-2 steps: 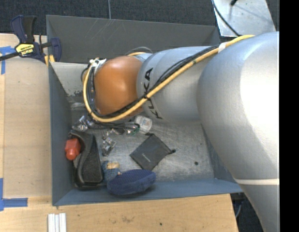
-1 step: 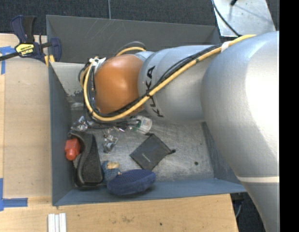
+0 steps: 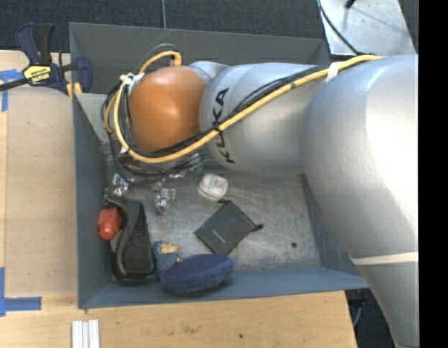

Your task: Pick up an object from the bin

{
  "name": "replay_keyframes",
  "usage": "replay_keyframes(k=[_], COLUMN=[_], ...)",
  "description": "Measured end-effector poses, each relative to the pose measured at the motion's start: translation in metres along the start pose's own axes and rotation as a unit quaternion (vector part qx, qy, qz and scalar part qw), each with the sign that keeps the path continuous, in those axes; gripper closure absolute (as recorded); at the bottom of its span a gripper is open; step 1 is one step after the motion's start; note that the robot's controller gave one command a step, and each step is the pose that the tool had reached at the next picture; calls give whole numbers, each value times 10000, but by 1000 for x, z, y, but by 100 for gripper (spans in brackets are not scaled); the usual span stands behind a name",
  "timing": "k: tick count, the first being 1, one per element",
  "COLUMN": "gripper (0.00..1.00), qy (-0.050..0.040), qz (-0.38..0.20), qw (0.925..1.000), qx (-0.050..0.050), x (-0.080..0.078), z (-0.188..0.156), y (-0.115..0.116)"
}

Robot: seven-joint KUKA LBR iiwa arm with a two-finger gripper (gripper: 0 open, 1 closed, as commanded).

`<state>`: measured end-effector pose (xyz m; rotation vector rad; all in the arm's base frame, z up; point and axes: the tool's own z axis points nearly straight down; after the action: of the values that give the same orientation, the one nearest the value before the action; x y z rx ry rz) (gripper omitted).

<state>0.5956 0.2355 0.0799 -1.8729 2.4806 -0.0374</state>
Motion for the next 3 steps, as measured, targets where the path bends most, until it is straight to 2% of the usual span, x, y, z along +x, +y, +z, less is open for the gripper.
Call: replay_keyframes(k=[1, 2, 3], gripper=[0, 0, 0], qy=[-90, -81, 4], qz=[-370, -571, -1260], qw=[9992, 9983, 9919], qx=[80, 67, -155], x=[2, 2, -16], z=[-5, -5, -52], y=[4, 5, -31])
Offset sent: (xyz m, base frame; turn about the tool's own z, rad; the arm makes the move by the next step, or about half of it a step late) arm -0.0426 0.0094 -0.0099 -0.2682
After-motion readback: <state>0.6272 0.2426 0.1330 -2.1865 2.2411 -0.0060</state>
